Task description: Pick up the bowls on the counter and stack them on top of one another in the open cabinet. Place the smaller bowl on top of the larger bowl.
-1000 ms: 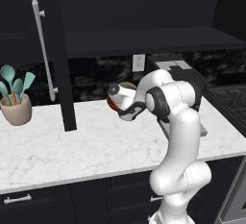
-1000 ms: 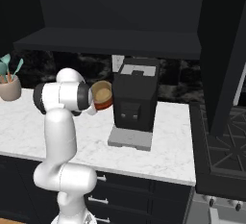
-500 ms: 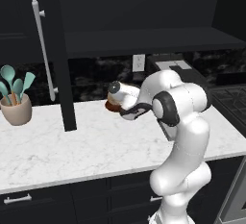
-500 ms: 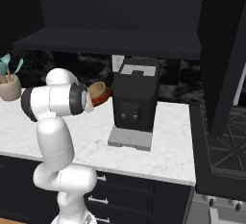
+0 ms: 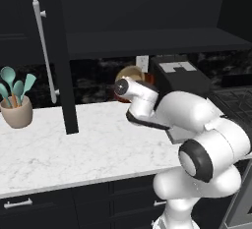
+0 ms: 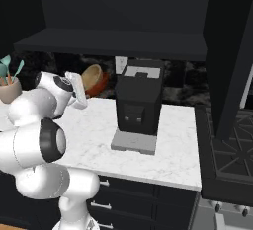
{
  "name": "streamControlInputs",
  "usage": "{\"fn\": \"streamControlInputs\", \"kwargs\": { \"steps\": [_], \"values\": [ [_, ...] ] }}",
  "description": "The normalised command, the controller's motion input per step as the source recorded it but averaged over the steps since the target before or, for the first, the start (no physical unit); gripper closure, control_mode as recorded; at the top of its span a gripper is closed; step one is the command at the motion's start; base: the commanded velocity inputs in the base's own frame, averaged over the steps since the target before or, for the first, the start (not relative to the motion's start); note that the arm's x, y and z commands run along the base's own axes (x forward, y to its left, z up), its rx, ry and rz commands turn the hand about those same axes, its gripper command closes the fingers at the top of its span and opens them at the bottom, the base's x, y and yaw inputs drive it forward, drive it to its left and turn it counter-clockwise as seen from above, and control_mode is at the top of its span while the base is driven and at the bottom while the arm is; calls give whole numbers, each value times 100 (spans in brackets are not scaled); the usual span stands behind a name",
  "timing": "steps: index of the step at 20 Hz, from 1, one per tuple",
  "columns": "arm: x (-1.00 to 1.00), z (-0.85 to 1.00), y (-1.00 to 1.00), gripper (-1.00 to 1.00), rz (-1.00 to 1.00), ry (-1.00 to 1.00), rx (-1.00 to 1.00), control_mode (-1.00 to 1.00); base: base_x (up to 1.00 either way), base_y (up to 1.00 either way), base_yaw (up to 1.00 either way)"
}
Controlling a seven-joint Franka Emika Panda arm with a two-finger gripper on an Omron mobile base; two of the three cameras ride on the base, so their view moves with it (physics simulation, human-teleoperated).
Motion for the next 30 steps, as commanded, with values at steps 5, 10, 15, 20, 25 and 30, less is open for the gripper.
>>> {"fn": "streamControlInputs", "kwargs": {
  "steps": [5,10,15,20,25,30],
  "values": [
    [-100,100,0,100,-7,-10,4,-100,0,0,0],
    [-100,100,-1,100,-5,0,14,-100,0,0,0],
    [-100,92,-27,100,-7,-7,18,-100,0,0,0],
    [-100,70,-78,100,-2,-22,26,-100,0,0,0],
    [-97,80,-61,100,0,-27,25,-100,0,0,0],
    [-20,100,-28,100,5,-11,24,-100,0,0,0]
  ]
}}
